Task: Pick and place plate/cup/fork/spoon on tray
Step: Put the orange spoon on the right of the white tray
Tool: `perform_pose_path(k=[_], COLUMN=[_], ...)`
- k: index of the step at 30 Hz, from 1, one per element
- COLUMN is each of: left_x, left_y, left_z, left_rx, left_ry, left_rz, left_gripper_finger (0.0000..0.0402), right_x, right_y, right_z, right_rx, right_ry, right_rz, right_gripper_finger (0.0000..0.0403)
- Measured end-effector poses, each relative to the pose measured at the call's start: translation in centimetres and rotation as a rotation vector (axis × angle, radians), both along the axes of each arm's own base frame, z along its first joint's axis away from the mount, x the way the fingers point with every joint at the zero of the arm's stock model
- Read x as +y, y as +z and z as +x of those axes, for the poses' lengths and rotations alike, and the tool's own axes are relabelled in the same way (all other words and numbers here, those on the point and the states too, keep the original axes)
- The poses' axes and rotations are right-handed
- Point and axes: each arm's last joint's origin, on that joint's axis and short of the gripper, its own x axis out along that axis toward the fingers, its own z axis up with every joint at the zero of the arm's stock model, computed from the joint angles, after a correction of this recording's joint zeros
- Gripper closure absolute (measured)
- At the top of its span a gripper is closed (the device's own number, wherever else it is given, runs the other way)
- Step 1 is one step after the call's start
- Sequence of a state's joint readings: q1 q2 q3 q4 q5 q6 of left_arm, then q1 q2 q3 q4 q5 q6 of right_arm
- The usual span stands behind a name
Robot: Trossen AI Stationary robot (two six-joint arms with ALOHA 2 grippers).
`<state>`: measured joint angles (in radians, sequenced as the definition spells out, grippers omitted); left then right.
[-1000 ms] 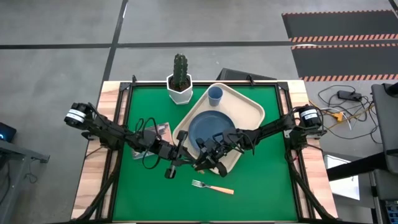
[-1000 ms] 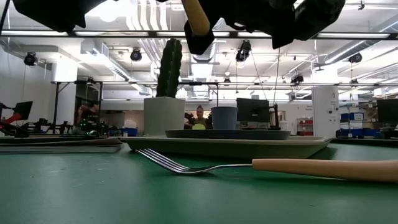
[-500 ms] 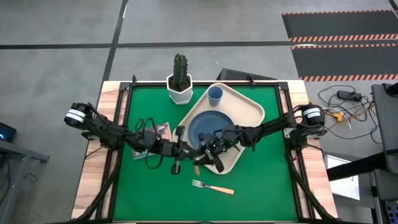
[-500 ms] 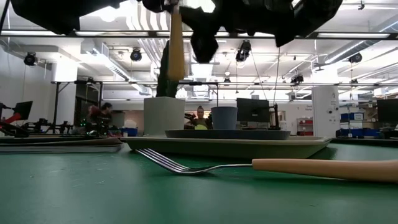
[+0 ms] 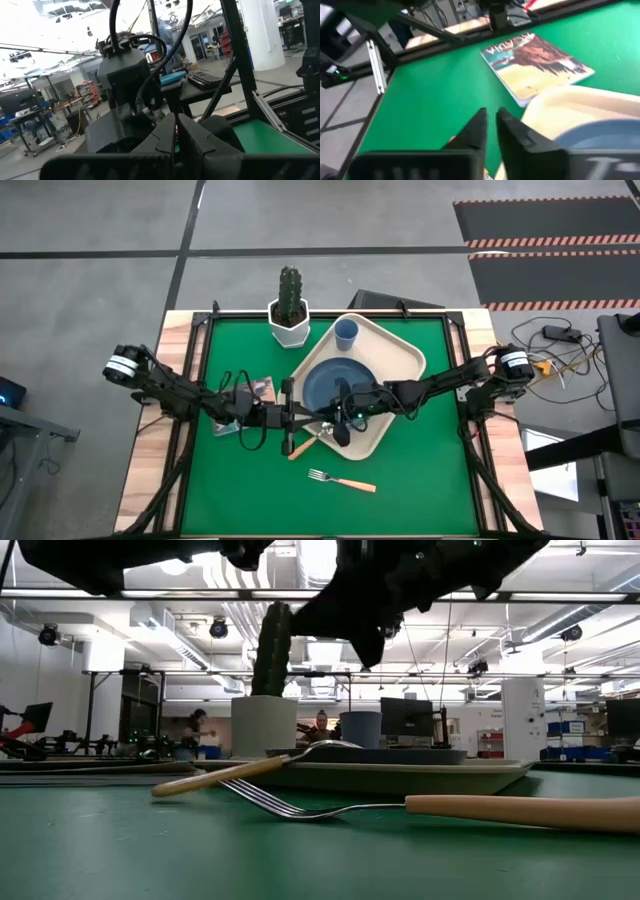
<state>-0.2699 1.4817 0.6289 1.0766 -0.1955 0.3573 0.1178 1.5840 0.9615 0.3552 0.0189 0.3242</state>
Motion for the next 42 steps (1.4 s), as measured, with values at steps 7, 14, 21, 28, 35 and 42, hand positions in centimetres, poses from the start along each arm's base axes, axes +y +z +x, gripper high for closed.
perform_pose_path(k=[7,14,21,28,35,42], left_x=[0.3,0.1,-3.4,-6.5,-7.7,-7.8], left_y=[-0.7,-2.9,-5.4,-6.4,-6.8,-6.1], left_z=[-0.6,-1.9,-2.8,-0.5,2.0,2.0], left_rx=[0.210,0.571,0.729,0.864,1.077,1.070], left_ry=[0.048,0.258,0.230,0.314,0.475,0.459], left_rz=[0.002,-0.170,-0.319,-0.401,-0.364,-0.401], left_gripper_finger=[0.0402,0.0401,0.0401,0.0401,0.0402,0.0379], right_x=[1.3,4.0,5.0,4.5,4.0,3.5], right_y=[0.1,1.1,1.3,1.3,2.1,2.0], right_z=[-1.4,-4.5,-6.5,-7.9,-9.6,-11.0], right_rx=[0.125,0.196,0.177,0.208,0.258,0.255], right_ry=[-0.001,-0.083,-0.026,-0.006,0.004,0.013], right_rz=[-0.021,-0.175,-0.231,-0.278,-0.301,-0.311], right_gripper_finger=[0.0390,0.0390,0.0390,0.0390,0.0390,0.0390])
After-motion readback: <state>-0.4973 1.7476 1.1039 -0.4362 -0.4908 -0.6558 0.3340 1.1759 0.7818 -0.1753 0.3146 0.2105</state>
